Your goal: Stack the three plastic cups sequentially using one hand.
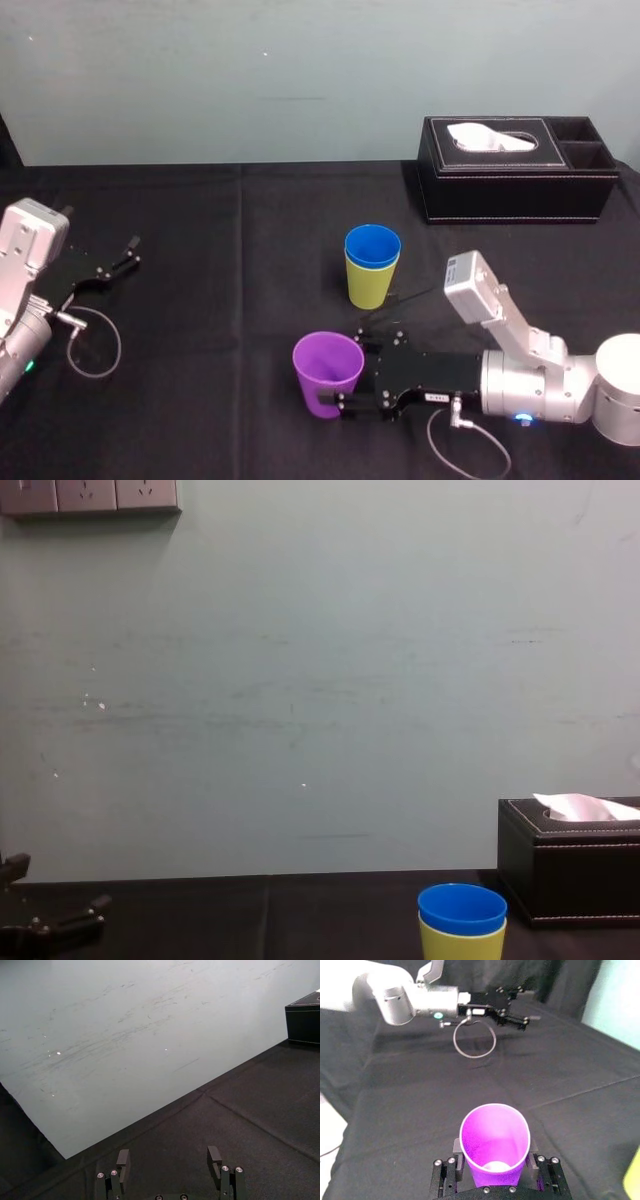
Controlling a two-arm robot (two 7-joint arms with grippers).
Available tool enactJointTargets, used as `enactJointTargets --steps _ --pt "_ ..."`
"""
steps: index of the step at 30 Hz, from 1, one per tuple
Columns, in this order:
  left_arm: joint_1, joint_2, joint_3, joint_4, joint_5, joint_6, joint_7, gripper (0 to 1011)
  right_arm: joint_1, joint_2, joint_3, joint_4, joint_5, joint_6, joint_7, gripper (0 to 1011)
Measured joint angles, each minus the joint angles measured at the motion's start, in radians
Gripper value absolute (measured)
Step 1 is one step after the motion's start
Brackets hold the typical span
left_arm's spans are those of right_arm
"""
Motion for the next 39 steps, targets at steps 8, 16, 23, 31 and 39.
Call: enactJointTargets --steps 8,16,23,31,39 --pt "0.000 0.000 0.000 0.000 0.000 0.000 0.000 1012 -0.045 0.052 0.057 -0.149 0.012 0.092 -0.097 728" --pt "0.000 0.000 0.000 0.000 0.000 0.000 0.000 1011 -0.052 0.086 0.110 -0.236 0.046 0.179 -0.149 728" --pt "0.000 0.000 0.000 0.000 0.000 0.000 0.000 1011 -0.039 0.096 0.147 -0.268 0.059 0.215 -0.192 728" --pt "0.000 0.000 0.000 0.000 0.000 0.000 0.000 1012 0.005 0.069 0.178 -0.249 0.086 0.257 -0.227 728" --pt "0.000 0.000 0.000 0.000 0.000 0.000 0.000 1011 0.063 0.031 0.181 -0.177 0.114 0.286 -0.244 728"
